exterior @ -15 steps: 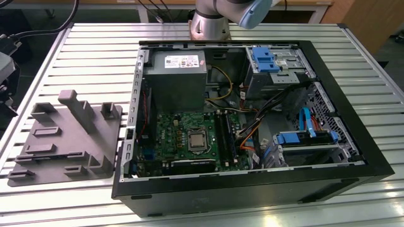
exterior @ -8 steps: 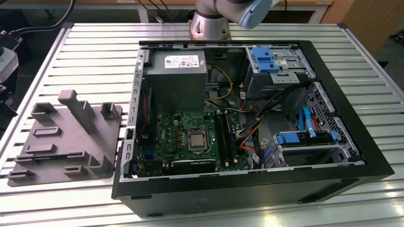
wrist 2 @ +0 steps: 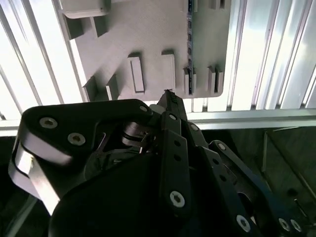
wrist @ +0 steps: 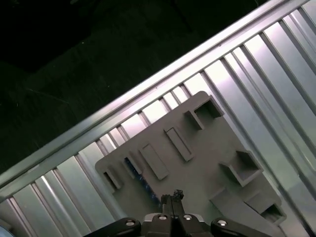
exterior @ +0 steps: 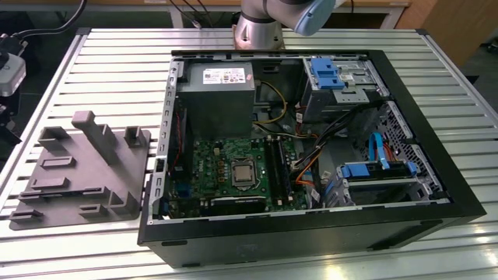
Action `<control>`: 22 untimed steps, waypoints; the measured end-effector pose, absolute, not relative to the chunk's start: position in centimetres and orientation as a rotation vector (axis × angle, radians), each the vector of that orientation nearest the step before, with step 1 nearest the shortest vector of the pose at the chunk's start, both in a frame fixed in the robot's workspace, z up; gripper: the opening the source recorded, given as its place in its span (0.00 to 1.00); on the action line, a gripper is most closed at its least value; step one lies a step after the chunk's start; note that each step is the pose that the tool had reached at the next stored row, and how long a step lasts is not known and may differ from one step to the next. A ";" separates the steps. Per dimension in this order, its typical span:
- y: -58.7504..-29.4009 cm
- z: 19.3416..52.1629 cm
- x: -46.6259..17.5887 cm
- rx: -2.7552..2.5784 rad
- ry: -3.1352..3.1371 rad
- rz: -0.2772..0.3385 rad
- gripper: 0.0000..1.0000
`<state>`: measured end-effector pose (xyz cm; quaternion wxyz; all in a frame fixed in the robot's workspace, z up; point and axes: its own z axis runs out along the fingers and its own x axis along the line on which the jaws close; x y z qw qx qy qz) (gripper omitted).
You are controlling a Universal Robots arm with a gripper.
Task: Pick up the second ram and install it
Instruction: 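Pick up the second ram and move it above second insertion slot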
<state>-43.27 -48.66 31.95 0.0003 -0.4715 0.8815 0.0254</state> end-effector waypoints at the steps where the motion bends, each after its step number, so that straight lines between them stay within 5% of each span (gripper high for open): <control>1: -48.7 31.9 -43.3 -1.501 2.759 0.080 0.11; 22: -48.7 31.8 -43.3 -1.916 2.498 0.079 0.11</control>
